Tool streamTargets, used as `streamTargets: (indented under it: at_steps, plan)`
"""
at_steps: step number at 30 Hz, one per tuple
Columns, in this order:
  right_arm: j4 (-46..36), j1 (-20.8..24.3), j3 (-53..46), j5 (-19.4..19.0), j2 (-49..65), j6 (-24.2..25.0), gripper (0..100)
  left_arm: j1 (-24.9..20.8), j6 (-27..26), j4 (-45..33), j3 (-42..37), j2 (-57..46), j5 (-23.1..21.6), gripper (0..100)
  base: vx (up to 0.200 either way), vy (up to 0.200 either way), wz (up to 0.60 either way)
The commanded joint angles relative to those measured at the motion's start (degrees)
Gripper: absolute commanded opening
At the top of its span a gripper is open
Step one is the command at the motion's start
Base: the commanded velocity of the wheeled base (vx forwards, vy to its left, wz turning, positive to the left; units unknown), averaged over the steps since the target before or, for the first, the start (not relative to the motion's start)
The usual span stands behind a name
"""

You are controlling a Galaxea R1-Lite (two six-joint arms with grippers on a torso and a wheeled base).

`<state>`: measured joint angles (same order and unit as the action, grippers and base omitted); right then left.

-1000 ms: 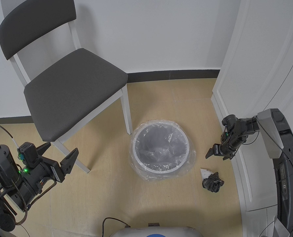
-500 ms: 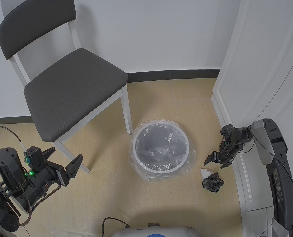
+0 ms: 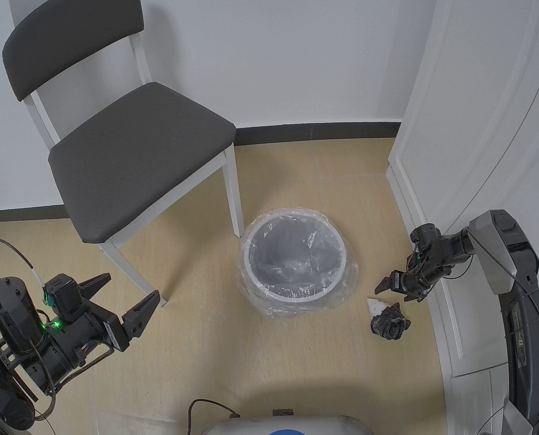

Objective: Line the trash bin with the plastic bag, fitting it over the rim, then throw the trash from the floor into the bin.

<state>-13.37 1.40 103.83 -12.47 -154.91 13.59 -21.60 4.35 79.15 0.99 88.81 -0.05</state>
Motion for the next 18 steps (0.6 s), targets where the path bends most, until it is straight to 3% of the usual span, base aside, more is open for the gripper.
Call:
streamTargets:
  at_steps: [1,14,18]
  plan:
    - [2.21,0.71,-3.02,0.08,1.8,-0.5,100,-0.02,0.04,0.04,-0.99,0.31,-0.21,100,0.0,0.0,0.0]
    - [0.98,0.09,1.55,0.69,-1.28,-1.02,100,-0.02,-0.05,-0.14,-0.99,0.4,-0.13,100,0.0,0.0,0.0]
    - [-6.23,0.09,6.65,0.78,-2.77,-1.29,100,-0.11,-0.05,-0.14,-0.99,0.4,-0.21,100,0.0,0.0,0.0]
